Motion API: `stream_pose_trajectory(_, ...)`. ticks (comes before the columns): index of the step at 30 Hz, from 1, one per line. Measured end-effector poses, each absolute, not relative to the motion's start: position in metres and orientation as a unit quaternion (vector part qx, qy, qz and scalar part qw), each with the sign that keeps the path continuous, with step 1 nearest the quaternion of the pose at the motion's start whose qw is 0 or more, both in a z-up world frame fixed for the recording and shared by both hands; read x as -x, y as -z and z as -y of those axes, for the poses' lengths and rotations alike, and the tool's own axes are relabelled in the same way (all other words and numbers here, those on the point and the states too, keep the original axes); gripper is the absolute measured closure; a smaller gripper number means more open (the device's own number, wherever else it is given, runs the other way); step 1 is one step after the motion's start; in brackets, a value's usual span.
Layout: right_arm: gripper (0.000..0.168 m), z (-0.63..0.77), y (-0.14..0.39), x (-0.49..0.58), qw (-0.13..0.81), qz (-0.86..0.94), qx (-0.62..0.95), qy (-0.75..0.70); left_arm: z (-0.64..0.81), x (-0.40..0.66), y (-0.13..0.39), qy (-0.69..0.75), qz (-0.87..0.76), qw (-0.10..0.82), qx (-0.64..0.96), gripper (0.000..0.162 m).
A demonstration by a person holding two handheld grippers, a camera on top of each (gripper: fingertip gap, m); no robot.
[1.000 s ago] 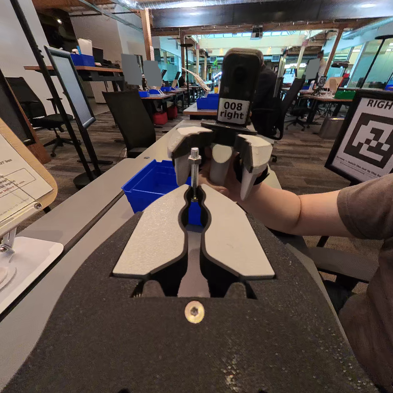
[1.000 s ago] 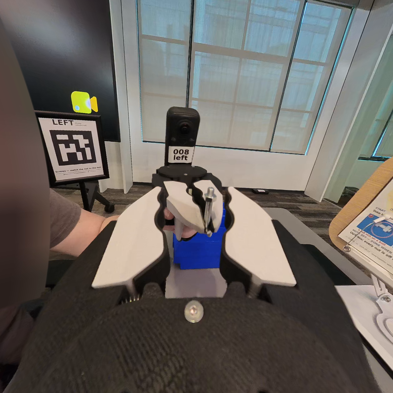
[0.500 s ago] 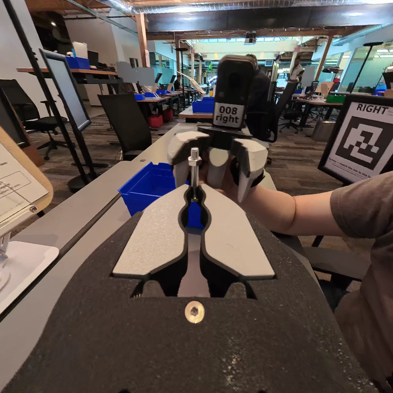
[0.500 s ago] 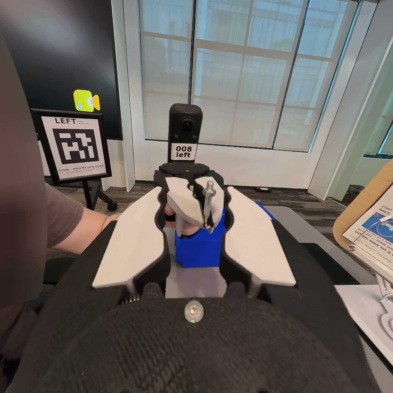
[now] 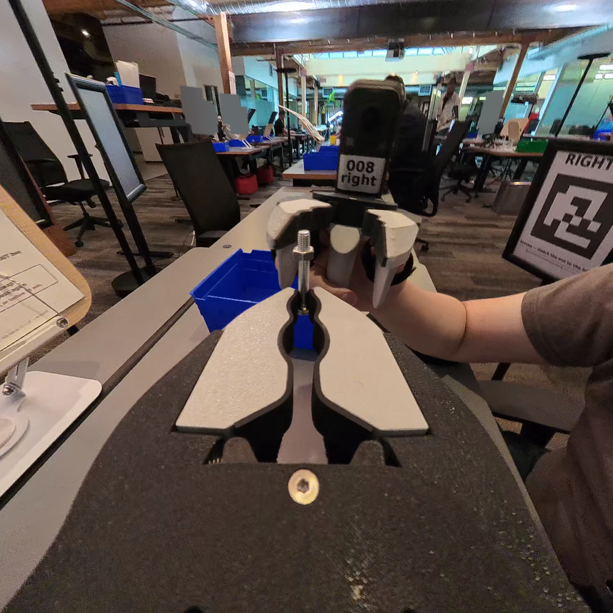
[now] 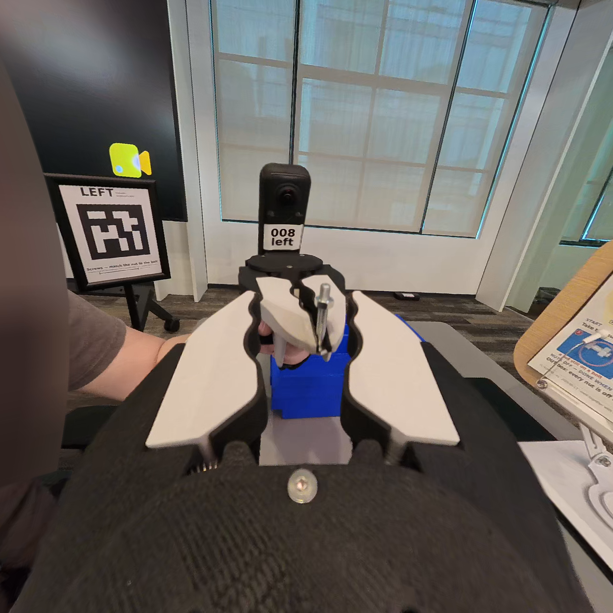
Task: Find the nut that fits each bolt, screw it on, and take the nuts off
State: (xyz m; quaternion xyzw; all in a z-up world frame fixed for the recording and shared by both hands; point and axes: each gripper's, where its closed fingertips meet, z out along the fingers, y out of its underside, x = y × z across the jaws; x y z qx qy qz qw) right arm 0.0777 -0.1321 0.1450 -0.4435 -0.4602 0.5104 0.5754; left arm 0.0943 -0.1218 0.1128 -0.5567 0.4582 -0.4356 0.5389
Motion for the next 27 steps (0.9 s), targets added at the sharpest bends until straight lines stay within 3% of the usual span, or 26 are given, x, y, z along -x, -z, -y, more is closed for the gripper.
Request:
stream_pose_trajectory(5,0.112,0.136,-0.140,-0.072,0.565,0.474,0.448,-0.505,0.114,-0.094,-0.108,0.412,-0.454,0.548,0.569,0.157)
stream_pose_trajectory(21,0.158,0.121,-0.135,-0.076,0.552,0.439,0.471,-0.530,0.126,-0.095,-0.118,0.471,-0.455,0.531,0.538,0.157)
stream_pose_trajectory(27,0.162,0.126,-0.132,-0.073,0.538,0.451,0.468,-0.537,0.129,-0.096,-0.115,0.468,-0.468,0.523,0.537,0.157)
